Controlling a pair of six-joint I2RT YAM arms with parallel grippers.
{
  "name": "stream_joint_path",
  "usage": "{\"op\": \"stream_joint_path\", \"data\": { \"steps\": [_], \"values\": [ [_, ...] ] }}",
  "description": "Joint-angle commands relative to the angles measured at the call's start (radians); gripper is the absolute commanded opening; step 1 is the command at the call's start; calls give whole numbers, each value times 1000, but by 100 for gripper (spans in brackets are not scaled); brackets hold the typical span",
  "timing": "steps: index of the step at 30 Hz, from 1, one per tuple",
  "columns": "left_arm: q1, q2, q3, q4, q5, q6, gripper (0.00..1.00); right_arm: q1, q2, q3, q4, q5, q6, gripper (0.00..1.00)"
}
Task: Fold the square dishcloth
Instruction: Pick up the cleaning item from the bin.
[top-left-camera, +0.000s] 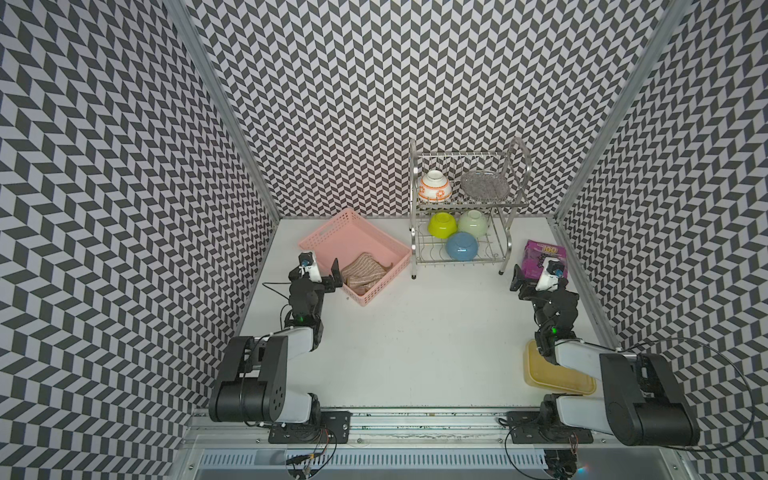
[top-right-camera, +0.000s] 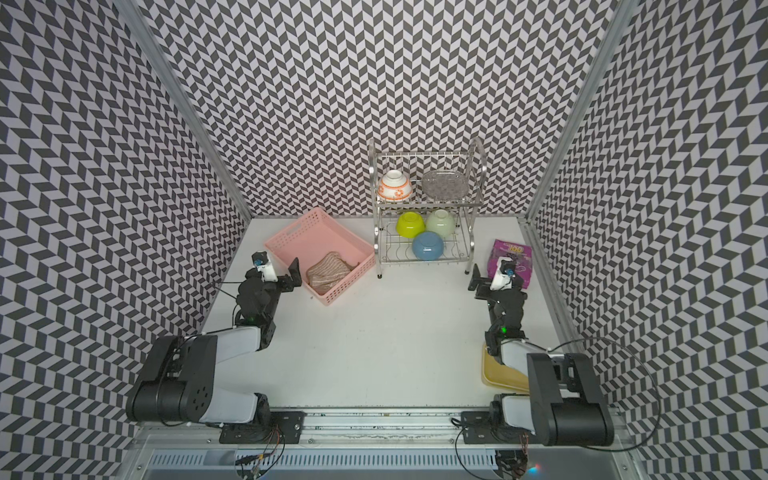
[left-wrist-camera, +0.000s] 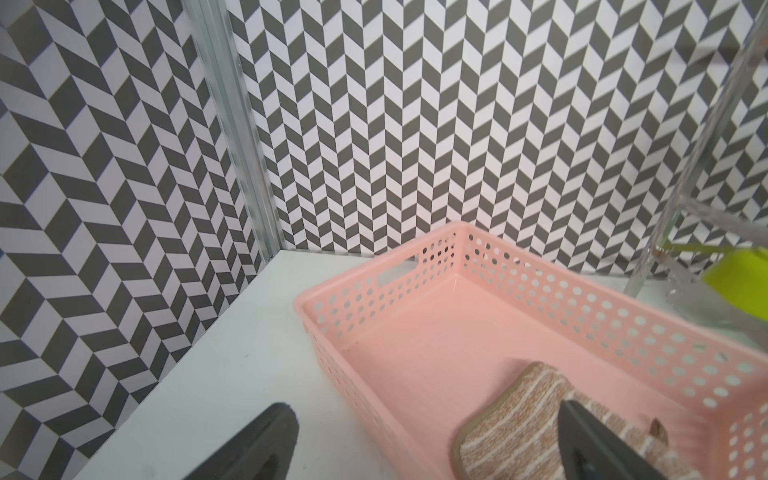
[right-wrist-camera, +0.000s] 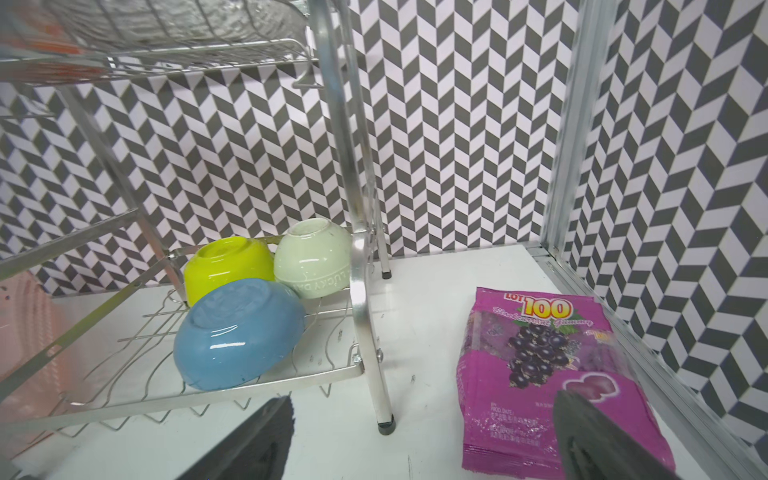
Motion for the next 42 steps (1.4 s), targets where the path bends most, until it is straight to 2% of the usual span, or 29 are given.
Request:
{"op": "stream_joint_path", "data": {
  "steps": [1, 6, 10, 19, 24, 27, 32, 34, 35, 40, 42],
  "values": [
    [-1, -46, 65, -225, -23, -112, 100, 3, -18, 80, -128, 102, 78, 100],
    [-33, -30, 180, -418, 7, -207, 100, 3, 13, 205, -332, 159, 154, 100],
    [-85, 26, 277, -547, 19, -216, 100, 3, 25, 267, -421, 215, 201, 100],
    [-202, 270, 585, -852, -14, -206, 100, 3, 20, 277, -448, 158, 152, 100],
    [-229, 426, 736, -973, -27, -193, 100, 3, 12, 270, -443, 183, 151, 100],
    [-249, 505, 798, -1016, -64, -189, 100, 3, 4, 261, -432, 178, 150, 100],
    [-258, 603, 858, -1047, -59, -186, 98, 3, 1, 257, -423, 173, 150, 100],
    [-259, 635, 870, -1052, -51, -188, 89, 3, 3, 257, -424, 170, 151, 100],
    [-259, 647, 876, -1056, -50, -188, 80, 3, 3, 257, -423, 168, 152, 100],
    [-259, 660, 894, -1059, -68, -187, 18, 3, -1, 256, -421, 154, 152, 100],
    [-260, 643, 911, -1064, -88, -183, 2, 3, -5, 256, -422, 150, 151, 100]
  ]
}}
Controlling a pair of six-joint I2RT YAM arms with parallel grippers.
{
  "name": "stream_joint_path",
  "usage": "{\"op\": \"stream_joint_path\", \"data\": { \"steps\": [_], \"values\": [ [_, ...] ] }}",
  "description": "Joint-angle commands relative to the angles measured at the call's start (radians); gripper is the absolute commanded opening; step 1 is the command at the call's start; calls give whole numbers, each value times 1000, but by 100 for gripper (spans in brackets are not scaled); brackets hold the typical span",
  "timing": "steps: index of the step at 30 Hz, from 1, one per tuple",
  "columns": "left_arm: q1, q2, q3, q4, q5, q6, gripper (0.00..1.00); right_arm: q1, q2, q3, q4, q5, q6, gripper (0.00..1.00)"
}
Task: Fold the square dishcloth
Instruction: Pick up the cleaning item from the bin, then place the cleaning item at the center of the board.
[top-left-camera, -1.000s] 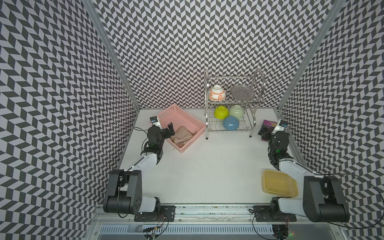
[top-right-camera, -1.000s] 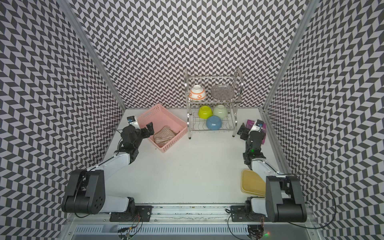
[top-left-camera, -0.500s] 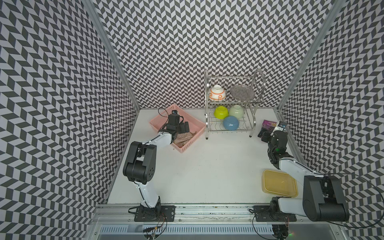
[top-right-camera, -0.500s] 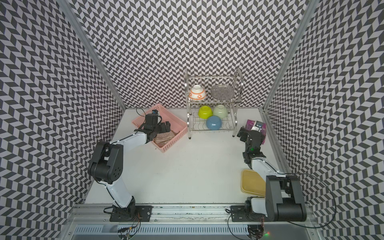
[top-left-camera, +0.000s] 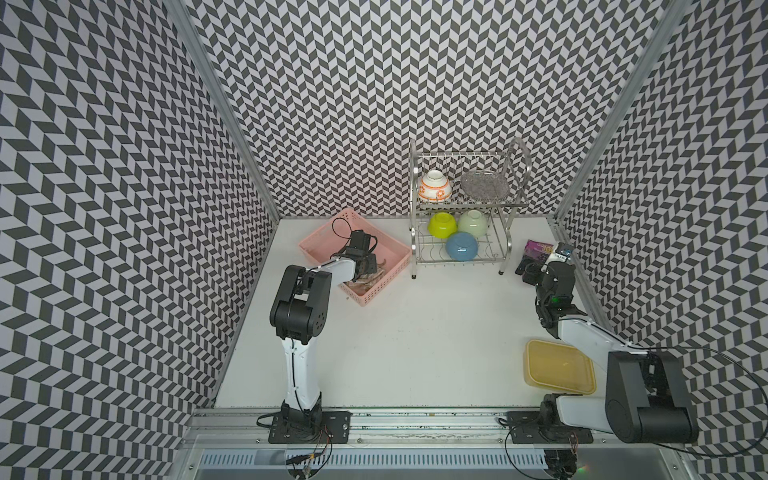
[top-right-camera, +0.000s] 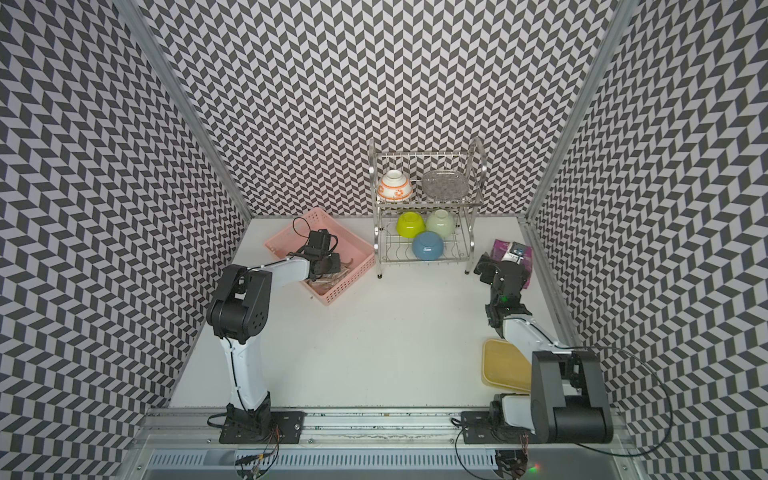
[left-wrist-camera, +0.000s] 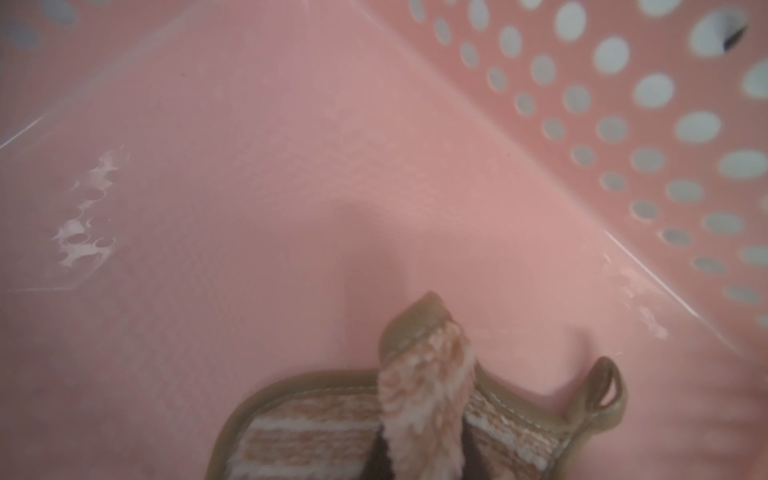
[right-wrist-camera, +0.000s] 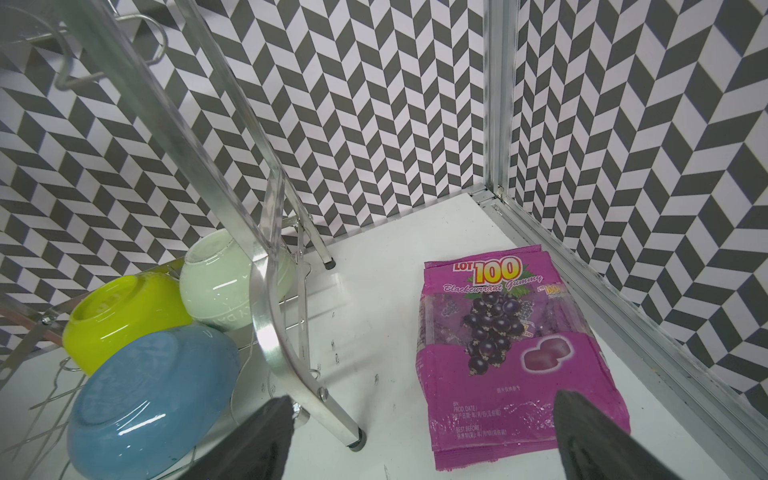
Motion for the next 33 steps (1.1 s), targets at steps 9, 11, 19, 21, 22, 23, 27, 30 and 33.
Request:
{"op": "stream_joint_path", "data": {
  "steps": [9, 11, 19, 21, 22, 23, 27, 30, 33],
  "values": [
    [-5, -201, 57, -18, -50, 15, 0, 17, -59, 16, -29, -6, 5, 100],
    [-7, -276, 27, -7, -43, 16, 0, 45, -78, 30, -65, 18, 14, 100],
    [-48, -580, -121, 17, 33, -1, 0, 244, -151, 112, -305, 108, 75, 100],
    [-73, -641, -155, 28, 64, -8, 0, 277, -172, 134, -363, 86, 101, 100],
    [-91, -673, -176, 33, 77, -13, 0, 291, -187, 141, -386, 72, 112, 100],
    [-111, -700, -196, 41, 90, -22, 0, 300, -204, 147, -407, 55, 121, 100],
    [-221, -787, -278, 79, 133, -70, 0, 329, -267, 147, -471, -54, 142, 100],
    [-331, -813, -321, 107, 154, -115, 0, 331, -296, 155, -539, -93, 158, 100],
    [-452, -810, -355, 155, 145, -151, 0, 331, -312, 166, -591, -127, 175, 100]
  ]
}}
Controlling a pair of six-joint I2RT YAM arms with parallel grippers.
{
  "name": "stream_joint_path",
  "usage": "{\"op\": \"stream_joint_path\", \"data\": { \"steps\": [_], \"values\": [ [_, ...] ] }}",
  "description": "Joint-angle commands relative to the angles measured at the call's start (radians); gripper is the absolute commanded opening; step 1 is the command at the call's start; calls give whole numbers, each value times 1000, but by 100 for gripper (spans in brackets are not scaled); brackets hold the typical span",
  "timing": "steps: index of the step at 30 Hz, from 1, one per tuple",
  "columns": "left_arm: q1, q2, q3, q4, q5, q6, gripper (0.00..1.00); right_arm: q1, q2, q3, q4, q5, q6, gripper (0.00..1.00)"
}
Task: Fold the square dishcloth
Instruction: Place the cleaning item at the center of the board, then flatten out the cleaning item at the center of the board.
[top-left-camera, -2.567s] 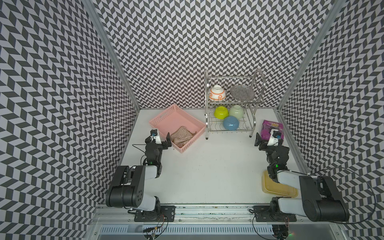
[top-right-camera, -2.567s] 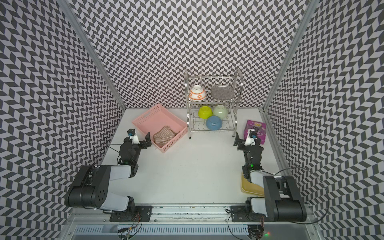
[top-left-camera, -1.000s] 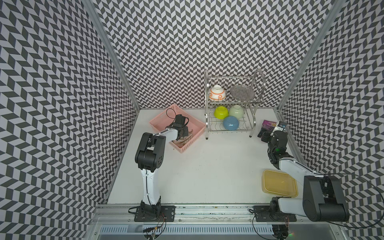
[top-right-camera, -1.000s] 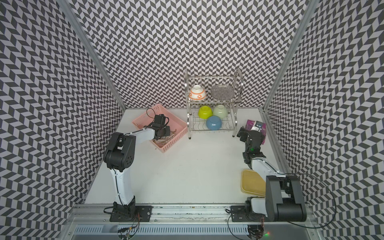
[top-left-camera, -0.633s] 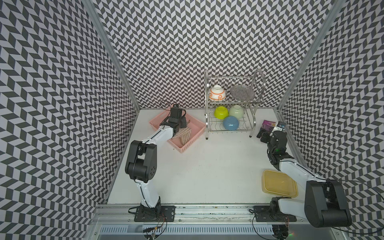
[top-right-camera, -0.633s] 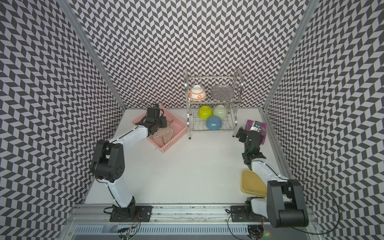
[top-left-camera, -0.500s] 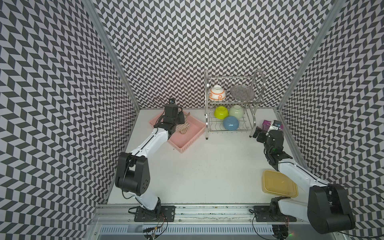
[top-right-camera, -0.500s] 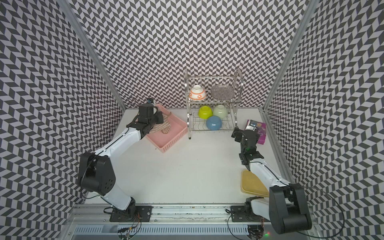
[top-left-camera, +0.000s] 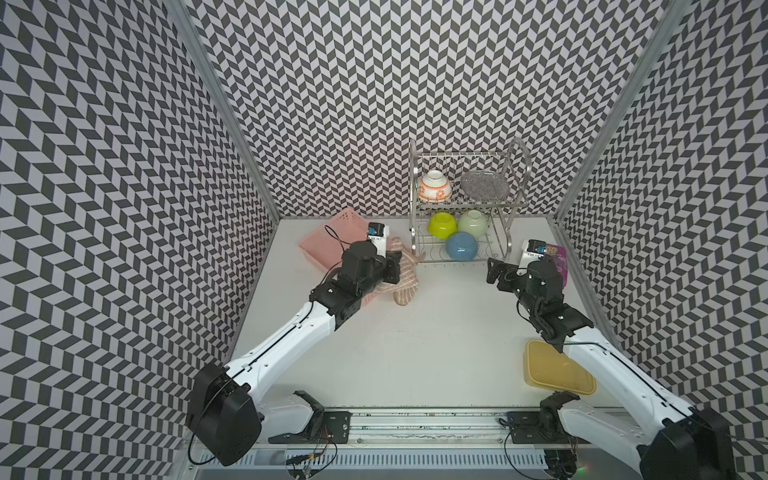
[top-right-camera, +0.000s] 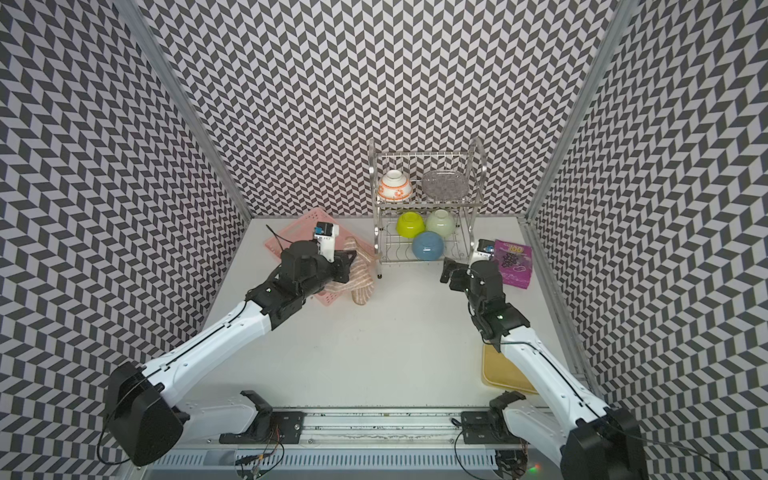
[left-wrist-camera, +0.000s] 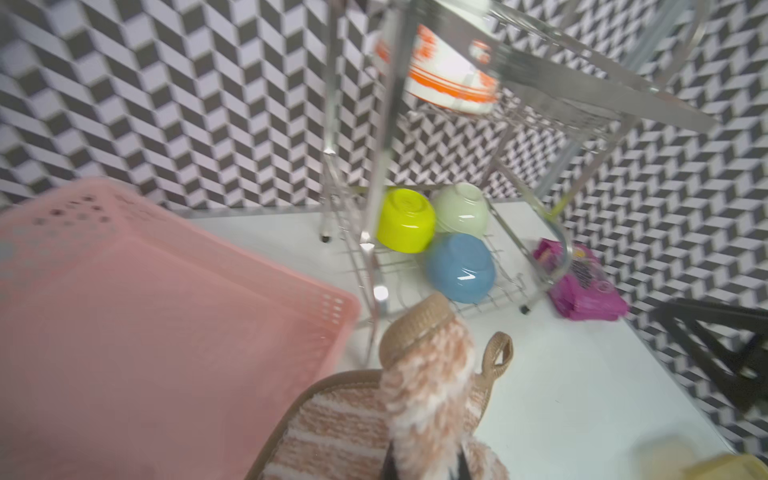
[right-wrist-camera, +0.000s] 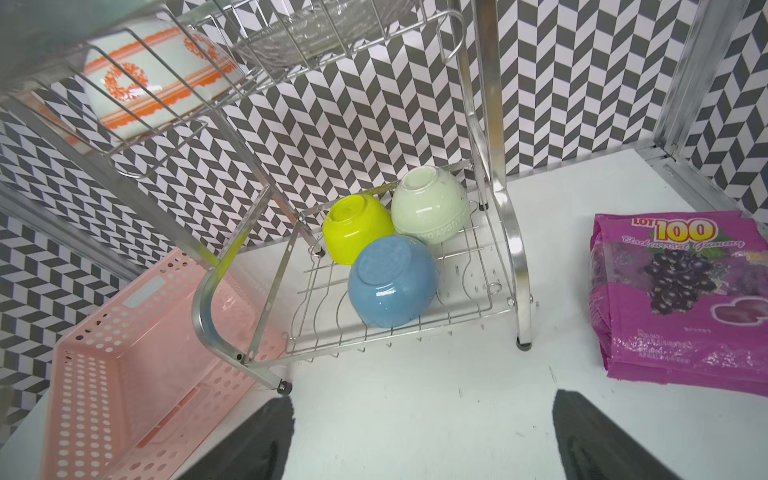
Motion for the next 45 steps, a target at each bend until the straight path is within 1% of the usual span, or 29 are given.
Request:
{"op": "stream_joint_path", "data": {
  "steps": [1, 3, 6, 10, 12, 13, 15, 19, 21, 22, 25, 28, 30, 33, 36, 37, 41, 45],
  "values": [
    [-99, -6, -31, 89, 20, -54, 0, 3, -26, 33, -85, -74, 43, 100],
    [-165, 26, -47, 130, -1, -90, 0, 4, -37, 26, -101, -98, 60, 100],
    [-227, 82, -86, 216, -6, -117, 0, 4, -52, 2, -118, -128, 79, 100],
    [-263, 152, -159, 314, 7, -147, 0, 4, -49, -28, -137, -151, 82, 100],
    [-272, 183, -194, 359, 14, -158, 3, 4, -37, -32, -147, -174, 76, 98],
    [-275, 197, -211, 375, 16, -162, 6, 4, -29, -33, -150, -187, 74, 97],
    [-280, 221, -242, 400, 20, -167, 18, 4, -15, -41, -147, -212, 70, 95],
    [-288, 249, -322, 461, 21, -187, 23, 8, 11, -68, -129, -232, 73, 93],
    [-288, 248, -347, 479, 18, -192, 35, 13, 23, -78, -119, -240, 74, 92],
    [-290, 240, -354, 480, 9, -194, 40, 18, 28, -83, -116, -242, 73, 91],
    [-291, 198, -382, 474, -34, -203, 50, 38, 40, -98, -111, -250, 74, 88],
    [-292, 133, -410, 451, -93, -216, 62, 65, 46, -117, -103, -258, 78, 86],
    [-292, 96, -426, 423, -129, -231, 64, 85, 50, -132, -97, -260, 85, 85],
    [-290, 41, -441, 375, -193, -265, 63, 119, 58, -150, -89, -258, 98, 81],
    [-288, 31, -427, 311, -226, -286, 62, 153, 74, -157, -87, -228, 111, 78],
    [-287, 35, -421, 294, -231, -290, 62, 164, 82, -156, -89, -221, 113, 75],
    [-281, 60, -415, 267, -215, -313, 62, 215, 110, -146, -107, -181, 127, 69],
    [-276, 97, -415, 261, -175, -323, 62, 275, 127, -148, -115, -149, 144, 66]
  ]
}}
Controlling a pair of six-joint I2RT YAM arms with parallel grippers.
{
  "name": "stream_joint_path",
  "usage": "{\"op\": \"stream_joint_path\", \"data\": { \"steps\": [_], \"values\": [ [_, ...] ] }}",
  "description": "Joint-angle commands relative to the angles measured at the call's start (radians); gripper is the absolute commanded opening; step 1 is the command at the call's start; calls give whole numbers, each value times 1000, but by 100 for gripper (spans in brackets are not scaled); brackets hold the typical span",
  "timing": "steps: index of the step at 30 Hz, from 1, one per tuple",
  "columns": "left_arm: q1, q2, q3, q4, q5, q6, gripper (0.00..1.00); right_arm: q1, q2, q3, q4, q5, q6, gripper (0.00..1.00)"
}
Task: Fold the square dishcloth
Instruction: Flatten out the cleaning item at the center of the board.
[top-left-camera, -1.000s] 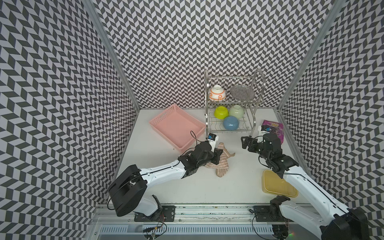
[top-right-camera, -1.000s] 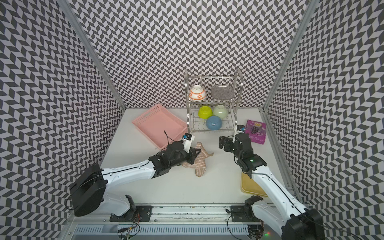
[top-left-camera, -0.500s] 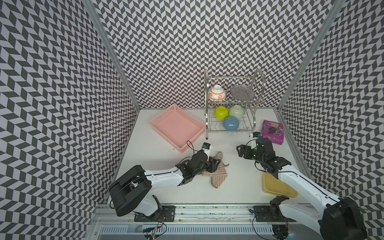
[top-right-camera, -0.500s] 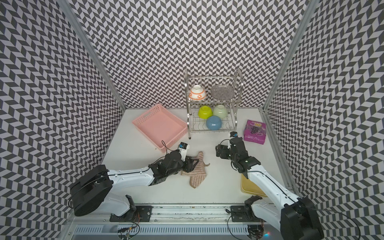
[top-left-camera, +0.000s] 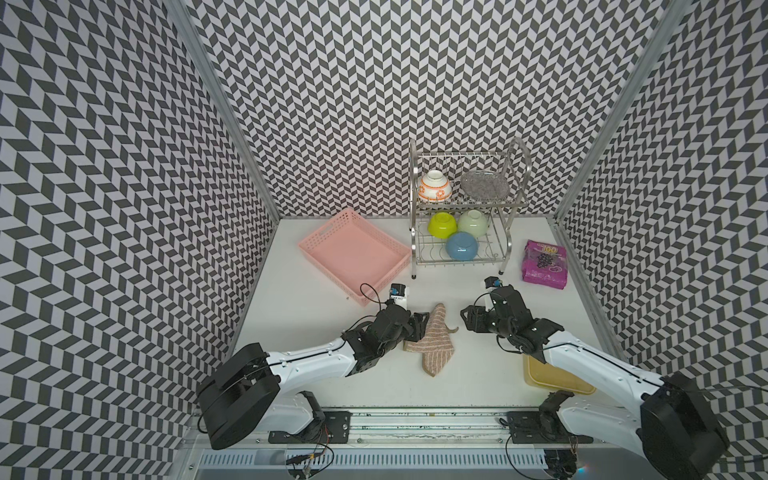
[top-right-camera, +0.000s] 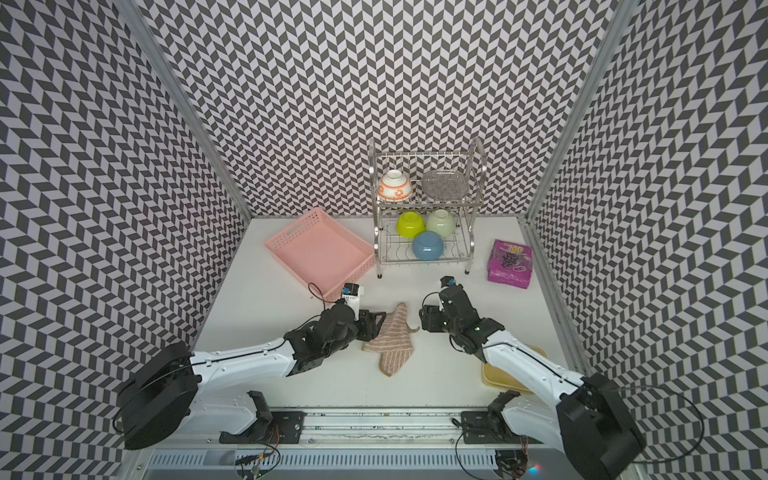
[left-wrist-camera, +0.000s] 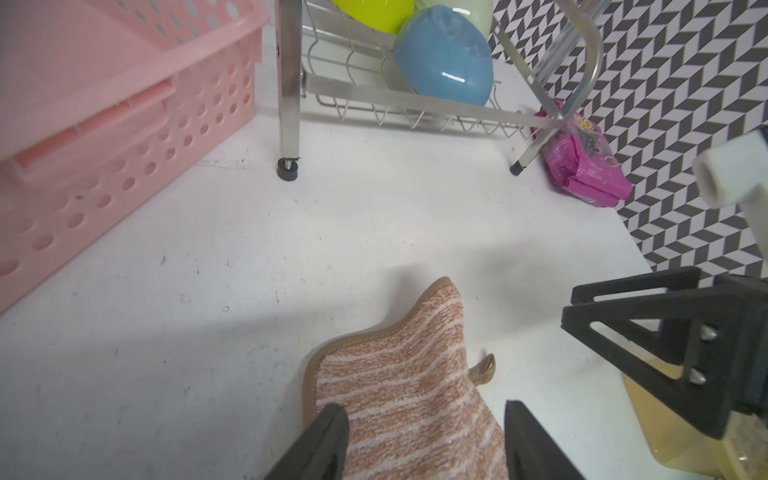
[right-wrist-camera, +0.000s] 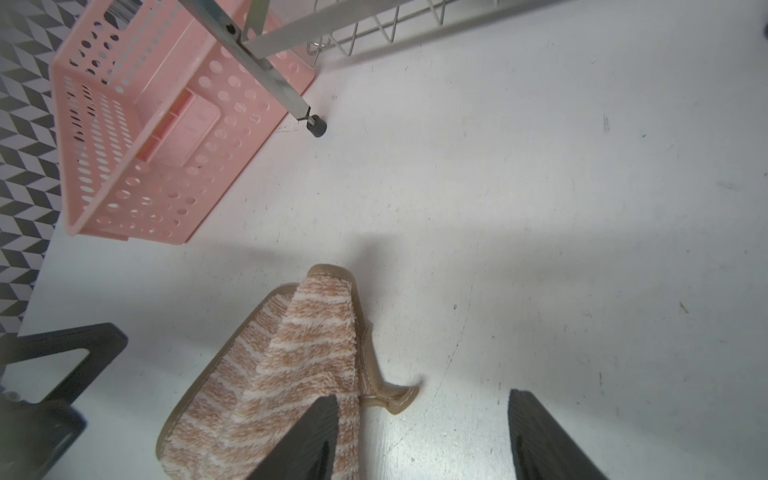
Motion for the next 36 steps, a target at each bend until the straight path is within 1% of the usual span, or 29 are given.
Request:
{"op": "stream_joint_path", "data": {
  "steps": [1, 8, 10, 15, 18, 20, 22, 26, 31, 36],
  "values": [
    [5, 31, 10, -42, 22, -20, 62, 52, 17, -3, 19, 57, 26, 65],
    [10, 77, 5, -67, 17, -31, 63, 116, 115, 2, 27, 82, 39, 62],
    [10, 77, 3, -75, 6, -32, 63, 129, 143, 7, 33, 81, 41, 60],
    [13, 72, -4, -77, -14, -46, 63, 161, 206, 19, 45, 94, 54, 48],
    [21, 64, -12, -76, -21, -62, 63, 176, 227, 22, 49, 98, 63, 42],
    [31, 58, -17, -73, -19, -69, 63, 180, 235, 21, 54, 101, 72, 36],
    [41, 54, -19, -73, -14, -72, 64, 182, 241, 22, 57, 104, 79, 33],
    [62, 53, -18, -67, 9, -70, 64, 184, 249, 28, 57, 111, 83, 33],
    [96, 78, -20, -25, 89, -71, 63, 184, 255, 37, 59, 125, 79, 39],
    [103, 114, -18, 1, 140, -77, 63, 187, 249, 49, 74, 102, 77, 43]
  ]
}}
